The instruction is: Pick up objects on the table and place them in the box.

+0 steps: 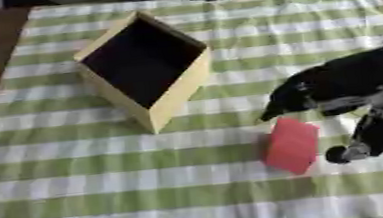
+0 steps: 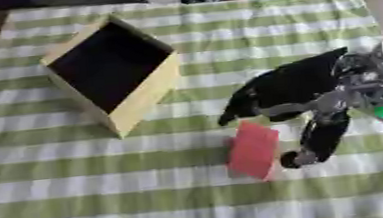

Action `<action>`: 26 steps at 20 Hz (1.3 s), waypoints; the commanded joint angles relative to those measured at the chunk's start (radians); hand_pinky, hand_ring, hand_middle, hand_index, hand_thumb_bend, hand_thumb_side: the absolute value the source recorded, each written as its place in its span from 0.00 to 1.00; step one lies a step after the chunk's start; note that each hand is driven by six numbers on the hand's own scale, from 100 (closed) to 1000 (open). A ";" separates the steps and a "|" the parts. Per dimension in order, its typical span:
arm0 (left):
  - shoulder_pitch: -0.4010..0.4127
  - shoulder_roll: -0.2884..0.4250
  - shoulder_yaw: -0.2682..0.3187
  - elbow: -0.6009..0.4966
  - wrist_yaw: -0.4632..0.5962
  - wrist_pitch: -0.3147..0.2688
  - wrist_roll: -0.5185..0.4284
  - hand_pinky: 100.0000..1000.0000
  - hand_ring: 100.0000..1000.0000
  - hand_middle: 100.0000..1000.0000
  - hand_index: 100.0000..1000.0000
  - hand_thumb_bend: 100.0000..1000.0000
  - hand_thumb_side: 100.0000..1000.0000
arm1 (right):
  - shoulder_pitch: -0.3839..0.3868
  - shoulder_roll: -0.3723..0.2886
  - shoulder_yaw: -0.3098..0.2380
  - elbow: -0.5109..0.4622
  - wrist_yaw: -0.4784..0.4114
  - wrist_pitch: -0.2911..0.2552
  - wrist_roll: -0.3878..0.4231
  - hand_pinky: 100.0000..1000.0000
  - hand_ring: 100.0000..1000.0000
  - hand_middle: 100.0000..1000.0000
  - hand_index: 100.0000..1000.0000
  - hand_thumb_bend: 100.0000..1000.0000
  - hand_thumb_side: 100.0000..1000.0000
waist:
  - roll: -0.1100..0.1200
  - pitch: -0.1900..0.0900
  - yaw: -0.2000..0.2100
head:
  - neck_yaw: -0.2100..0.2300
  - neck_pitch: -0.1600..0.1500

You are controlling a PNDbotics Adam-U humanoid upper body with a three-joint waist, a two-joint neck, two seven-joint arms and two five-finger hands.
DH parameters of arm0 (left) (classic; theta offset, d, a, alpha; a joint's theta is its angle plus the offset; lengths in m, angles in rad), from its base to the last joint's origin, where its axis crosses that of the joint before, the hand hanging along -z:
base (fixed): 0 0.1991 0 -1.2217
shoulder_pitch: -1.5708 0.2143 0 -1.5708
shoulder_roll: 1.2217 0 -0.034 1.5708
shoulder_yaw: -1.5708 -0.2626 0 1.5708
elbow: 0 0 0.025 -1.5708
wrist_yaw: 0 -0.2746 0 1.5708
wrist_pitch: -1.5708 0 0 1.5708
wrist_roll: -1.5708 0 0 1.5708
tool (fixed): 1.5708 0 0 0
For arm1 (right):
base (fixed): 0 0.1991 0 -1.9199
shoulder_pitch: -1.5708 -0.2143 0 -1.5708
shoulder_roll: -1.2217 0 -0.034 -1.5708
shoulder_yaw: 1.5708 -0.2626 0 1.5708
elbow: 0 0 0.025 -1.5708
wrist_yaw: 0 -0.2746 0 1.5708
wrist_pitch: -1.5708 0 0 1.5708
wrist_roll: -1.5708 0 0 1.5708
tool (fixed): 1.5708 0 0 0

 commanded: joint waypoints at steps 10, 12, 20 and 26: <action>-0.012 0.007 -0.001 -0.017 0.002 0.000 -0.006 1.00 0.45 0.38 0.56 0.18 0.00 | -0.019 -0.033 0.002 -0.015 0.045 -0.012 -0.013 1.00 1.00 0.90 1.00 0.35 0.00 | 0.003 -0.010 0.005 | -0.007 -0.018; -0.012 0.006 -0.002 -0.017 0.002 0.000 -0.007 1.00 0.45 0.38 0.56 0.18 0.00 | -0.022 -0.035 0.007 -0.015 0.051 -0.019 -0.017 1.00 1.00 0.90 1.00 0.35 0.00 | 0.003 -0.009 0.007 | -0.007 -0.019; -0.013 0.004 -0.003 -0.017 0.004 -0.001 -0.011 1.00 0.45 0.38 0.56 0.17 0.00 | -0.030 -0.054 0.025 -0.015 0.079 -0.043 -0.005 1.00 1.00 0.90 1.00 0.35 0.00 | 0.002 0.000 0.010 | -0.008 -0.020; -0.014 0.003 -0.003 -0.017 0.004 -0.002 -0.014 1.00 0.44 0.38 0.56 0.17 0.00 | -0.031 -0.065 0.032 -0.011 0.120 -0.076 -0.038 1.00 1.00 0.91 0.99 0.35 0.01 | 0.004 0.003 0.012 | -0.008 -0.018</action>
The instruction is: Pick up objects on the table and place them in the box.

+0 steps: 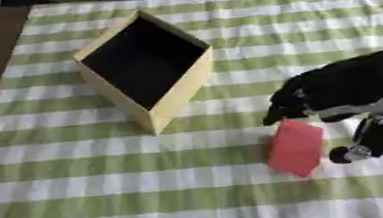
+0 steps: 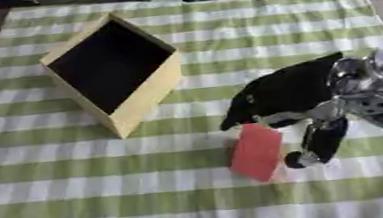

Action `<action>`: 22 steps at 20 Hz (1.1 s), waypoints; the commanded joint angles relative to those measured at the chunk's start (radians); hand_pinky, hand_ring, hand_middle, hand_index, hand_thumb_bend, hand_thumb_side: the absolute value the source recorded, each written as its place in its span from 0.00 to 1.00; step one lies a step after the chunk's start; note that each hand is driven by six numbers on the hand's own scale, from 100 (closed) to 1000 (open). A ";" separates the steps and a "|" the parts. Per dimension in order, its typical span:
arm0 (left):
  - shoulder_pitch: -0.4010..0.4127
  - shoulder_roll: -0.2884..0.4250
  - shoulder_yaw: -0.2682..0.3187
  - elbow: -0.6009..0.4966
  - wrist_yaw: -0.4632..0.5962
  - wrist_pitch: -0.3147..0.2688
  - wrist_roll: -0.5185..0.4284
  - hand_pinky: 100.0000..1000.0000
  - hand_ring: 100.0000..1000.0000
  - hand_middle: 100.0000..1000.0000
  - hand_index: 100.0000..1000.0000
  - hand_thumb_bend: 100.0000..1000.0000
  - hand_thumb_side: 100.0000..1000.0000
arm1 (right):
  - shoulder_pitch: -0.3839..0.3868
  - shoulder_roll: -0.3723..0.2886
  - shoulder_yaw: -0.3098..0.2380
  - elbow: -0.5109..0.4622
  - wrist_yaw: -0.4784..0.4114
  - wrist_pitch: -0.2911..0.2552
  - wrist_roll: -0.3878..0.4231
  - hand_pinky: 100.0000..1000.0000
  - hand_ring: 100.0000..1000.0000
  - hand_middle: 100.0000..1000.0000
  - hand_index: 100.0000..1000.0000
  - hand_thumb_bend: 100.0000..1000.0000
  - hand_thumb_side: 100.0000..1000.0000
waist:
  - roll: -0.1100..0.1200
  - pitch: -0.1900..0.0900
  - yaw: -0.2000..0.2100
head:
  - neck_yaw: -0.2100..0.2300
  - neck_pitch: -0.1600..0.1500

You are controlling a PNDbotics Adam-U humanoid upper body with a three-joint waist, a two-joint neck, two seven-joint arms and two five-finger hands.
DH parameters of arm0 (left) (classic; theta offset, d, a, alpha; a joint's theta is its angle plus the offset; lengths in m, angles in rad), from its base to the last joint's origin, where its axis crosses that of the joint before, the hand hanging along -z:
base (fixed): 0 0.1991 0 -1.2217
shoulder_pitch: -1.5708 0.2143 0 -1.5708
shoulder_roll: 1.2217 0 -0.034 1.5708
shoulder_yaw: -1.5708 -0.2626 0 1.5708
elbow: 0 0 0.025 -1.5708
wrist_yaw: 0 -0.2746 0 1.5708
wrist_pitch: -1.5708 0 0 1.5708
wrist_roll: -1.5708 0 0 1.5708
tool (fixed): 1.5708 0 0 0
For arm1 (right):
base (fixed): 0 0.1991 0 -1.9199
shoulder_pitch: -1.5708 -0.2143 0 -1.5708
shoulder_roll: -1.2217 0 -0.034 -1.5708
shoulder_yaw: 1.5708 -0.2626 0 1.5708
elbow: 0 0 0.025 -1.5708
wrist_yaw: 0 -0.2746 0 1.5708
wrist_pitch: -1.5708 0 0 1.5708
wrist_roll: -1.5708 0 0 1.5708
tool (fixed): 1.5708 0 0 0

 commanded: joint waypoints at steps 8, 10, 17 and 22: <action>-0.011 0.009 0.000 -0.017 0.005 -0.002 -0.007 1.00 0.44 0.38 0.56 0.16 0.00 | -0.026 -0.029 0.013 0.047 0.071 -0.079 -0.081 1.00 1.00 0.91 0.98 0.35 0.01 | 0.008 -0.009 0.006 | -0.005 -0.008; -0.011 0.008 -0.001 -0.017 0.006 -0.003 -0.009 1.00 0.44 0.38 0.56 0.16 0.00 | -0.029 -0.024 0.018 0.058 0.074 -0.086 -0.090 1.00 1.00 0.91 0.98 0.35 0.01 | 0.009 -0.008 0.006 | -0.006 -0.009; -0.012 0.006 -0.001 -0.017 0.006 -0.002 -0.012 1.00 0.44 0.38 0.56 0.16 0.00 | -0.045 -0.001 0.048 0.118 0.082 -0.116 -0.094 1.00 1.00 0.90 0.98 0.35 0.00 | 0.008 -0.005 0.010 | -0.008 -0.011; -0.012 0.007 -0.001 -0.017 0.006 -0.002 -0.013 1.00 0.44 0.38 0.56 0.16 0.00 | -0.048 0.005 0.060 0.144 0.064 -0.138 -0.107 1.00 1.00 0.90 0.99 0.34 0.00 | 0.008 -0.004 0.014 | -0.005 -0.008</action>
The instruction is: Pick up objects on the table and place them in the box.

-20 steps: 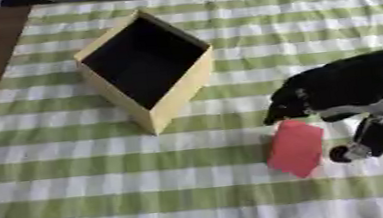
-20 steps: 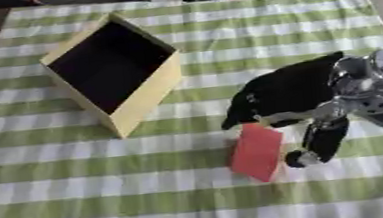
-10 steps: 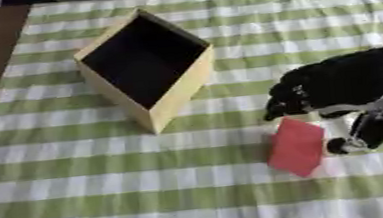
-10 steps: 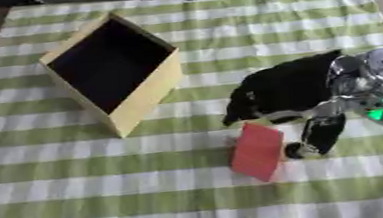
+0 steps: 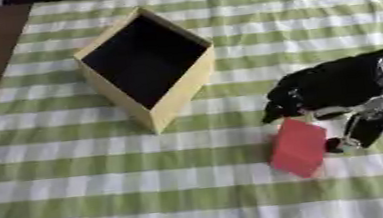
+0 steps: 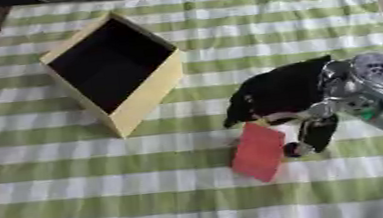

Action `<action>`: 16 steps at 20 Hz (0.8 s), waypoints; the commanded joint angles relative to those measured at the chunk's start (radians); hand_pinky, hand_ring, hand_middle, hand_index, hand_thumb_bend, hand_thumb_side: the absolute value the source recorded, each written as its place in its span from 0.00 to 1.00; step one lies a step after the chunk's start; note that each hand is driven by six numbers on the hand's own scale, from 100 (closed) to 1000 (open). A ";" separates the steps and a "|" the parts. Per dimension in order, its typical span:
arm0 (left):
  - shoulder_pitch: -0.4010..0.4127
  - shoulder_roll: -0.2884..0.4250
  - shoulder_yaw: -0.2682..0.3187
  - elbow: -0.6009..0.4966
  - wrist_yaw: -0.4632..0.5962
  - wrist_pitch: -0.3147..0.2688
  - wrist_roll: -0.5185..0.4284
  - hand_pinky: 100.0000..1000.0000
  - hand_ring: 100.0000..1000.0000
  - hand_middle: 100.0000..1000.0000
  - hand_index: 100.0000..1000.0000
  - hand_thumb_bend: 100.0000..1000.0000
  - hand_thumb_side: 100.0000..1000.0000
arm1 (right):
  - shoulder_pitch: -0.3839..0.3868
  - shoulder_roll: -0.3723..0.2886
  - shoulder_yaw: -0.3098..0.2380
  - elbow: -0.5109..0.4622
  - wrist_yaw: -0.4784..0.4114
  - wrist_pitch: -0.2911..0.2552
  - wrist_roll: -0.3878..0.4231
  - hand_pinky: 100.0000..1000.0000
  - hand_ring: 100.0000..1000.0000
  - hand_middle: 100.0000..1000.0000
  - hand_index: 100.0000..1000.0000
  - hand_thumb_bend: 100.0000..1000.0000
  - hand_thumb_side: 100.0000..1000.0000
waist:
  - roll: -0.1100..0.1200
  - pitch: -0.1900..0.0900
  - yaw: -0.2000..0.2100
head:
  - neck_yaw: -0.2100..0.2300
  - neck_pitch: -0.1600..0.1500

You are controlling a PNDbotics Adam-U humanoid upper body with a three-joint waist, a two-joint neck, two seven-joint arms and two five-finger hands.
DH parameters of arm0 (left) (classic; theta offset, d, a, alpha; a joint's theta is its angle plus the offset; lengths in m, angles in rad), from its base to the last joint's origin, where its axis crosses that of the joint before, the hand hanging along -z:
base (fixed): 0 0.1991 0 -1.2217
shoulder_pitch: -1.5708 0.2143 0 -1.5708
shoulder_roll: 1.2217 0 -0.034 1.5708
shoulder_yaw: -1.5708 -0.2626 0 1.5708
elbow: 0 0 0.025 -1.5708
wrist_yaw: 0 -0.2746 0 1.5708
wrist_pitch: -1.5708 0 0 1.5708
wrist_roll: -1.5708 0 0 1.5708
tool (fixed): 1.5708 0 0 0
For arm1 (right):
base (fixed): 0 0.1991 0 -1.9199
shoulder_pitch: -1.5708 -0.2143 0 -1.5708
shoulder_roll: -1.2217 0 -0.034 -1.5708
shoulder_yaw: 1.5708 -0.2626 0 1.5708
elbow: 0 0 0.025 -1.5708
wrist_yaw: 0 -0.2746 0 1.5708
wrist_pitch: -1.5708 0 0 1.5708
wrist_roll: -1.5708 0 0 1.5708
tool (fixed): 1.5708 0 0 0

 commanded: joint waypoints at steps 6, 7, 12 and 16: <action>-0.010 0.010 0.000 -0.017 0.003 -0.003 -0.004 1.00 0.44 0.38 0.56 0.16 0.00 | -0.019 -0.016 -0.003 0.007 -0.025 -0.031 0.000 1.00 1.00 0.90 0.99 0.31 0.00 | 0.002 -0.019 0.002 | -0.001 -0.008; -0.011 0.010 0.000 -0.017 0.003 -0.003 -0.004 1.00 0.44 0.38 0.56 0.16 0.00 | -0.019 -0.015 -0.003 0.008 -0.027 -0.033 0.002 1.00 1.00 0.90 0.99 0.31 0.00 | 0.002 -0.020 0.002 | 0.000 -0.009; -0.011 0.011 -0.001 -0.017 0.004 -0.002 -0.005 1.00 0.44 0.38 0.56 0.16 0.00 | -0.017 -0.016 -0.002 0.009 -0.035 -0.035 0.003 1.00 1.00 0.89 0.95 0.30 0.00 | 0.002 -0.021 0.001 | 0.000 -0.008; -0.011 0.012 -0.001 -0.017 0.004 -0.002 -0.005 1.00 0.44 0.38 0.56 0.16 0.00 | -0.014 -0.016 -0.002 0.010 -0.041 -0.035 -0.005 1.00 1.00 0.87 0.92 0.26 0.00 | 0.002 -0.022 0.000 | 0.001 -0.008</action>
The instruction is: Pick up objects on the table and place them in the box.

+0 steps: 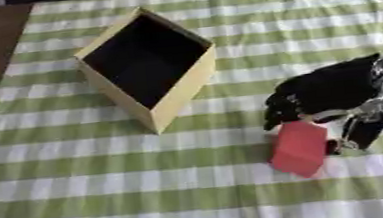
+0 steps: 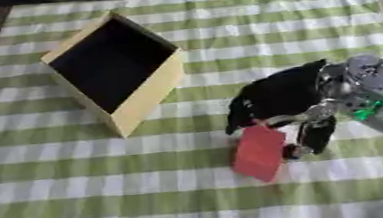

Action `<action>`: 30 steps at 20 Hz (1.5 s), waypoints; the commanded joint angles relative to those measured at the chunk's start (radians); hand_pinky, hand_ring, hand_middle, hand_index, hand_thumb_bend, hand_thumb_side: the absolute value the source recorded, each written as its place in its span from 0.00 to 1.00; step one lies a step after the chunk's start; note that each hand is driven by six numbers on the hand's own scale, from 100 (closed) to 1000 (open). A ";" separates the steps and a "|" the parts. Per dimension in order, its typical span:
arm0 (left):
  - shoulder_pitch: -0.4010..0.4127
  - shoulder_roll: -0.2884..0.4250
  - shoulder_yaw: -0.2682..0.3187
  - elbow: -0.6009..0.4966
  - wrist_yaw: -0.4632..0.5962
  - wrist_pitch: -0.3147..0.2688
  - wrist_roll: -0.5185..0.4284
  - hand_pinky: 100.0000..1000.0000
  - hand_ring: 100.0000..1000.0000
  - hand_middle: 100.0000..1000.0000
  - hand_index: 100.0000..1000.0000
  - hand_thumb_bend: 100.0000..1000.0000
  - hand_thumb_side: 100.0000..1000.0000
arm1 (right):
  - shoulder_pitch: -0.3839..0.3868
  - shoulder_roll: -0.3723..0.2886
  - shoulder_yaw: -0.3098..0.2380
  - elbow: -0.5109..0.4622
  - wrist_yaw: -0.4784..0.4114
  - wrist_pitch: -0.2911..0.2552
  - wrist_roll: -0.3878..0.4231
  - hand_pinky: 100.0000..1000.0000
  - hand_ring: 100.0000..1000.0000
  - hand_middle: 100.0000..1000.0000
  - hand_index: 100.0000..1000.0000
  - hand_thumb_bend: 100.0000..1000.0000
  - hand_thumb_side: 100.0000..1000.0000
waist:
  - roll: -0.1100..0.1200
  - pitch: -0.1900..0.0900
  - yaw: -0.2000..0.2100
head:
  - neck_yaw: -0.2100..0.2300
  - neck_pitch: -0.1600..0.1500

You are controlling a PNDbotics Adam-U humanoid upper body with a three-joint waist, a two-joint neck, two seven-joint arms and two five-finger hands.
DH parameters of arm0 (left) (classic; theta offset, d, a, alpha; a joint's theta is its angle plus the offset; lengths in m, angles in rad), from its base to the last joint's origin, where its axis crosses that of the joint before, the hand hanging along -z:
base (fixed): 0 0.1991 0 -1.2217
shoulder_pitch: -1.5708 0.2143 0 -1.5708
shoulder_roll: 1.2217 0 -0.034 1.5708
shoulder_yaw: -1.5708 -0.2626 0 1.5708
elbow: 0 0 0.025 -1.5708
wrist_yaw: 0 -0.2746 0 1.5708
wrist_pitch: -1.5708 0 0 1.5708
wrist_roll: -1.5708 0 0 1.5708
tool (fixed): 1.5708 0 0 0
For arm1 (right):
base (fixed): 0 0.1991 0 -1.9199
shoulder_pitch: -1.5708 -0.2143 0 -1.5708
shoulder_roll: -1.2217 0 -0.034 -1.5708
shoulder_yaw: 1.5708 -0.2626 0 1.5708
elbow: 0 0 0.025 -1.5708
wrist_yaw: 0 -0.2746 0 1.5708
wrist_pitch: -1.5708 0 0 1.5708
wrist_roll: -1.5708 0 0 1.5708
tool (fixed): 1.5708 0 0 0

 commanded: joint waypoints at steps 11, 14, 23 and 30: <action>-0.012 0.011 -0.001 -0.017 0.002 0.000 -0.005 1.00 0.44 0.38 0.56 0.15 0.00 | -0.010 -0.015 -0.006 0.001 -0.021 -0.001 -0.033 0.98 0.98 0.80 0.78 0.21 0.00 | 0.000 -0.021 -0.002 | 0.002 -0.007; -0.011 0.010 -0.001 -0.017 0.002 0.001 -0.005 1.00 0.44 0.38 0.56 0.15 0.00 | -0.008 -0.014 -0.005 0.004 -0.018 0.000 -0.046 0.97 0.97 0.74 0.72 0.20 0.00 | 0.000 -0.020 -0.003 | 0.002 -0.006; -0.013 0.009 -0.001 -0.017 0.002 0.000 -0.006 1.00 0.45 0.38 0.56 0.15 0.00 | -0.004 -0.010 -0.008 0.007 -0.013 0.024 -0.107 0.94 0.89 0.56 0.57 0.13 0.02 | 0.000 -0.020 -0.004 | 0.001 -0.009; -0.012 0.009 0.000 -0.017 0.002 0.001 -0.006 1.00 0.45 0.38 0.56 0.14 0.00 | -0.001 -0.012 -0.016 0.000 -0.008 0.051 -0.156 0.93 0.88 0.52 0.52 0.02 0.02 | 0.000 -0.023 -0.005 | 0.001 -0.011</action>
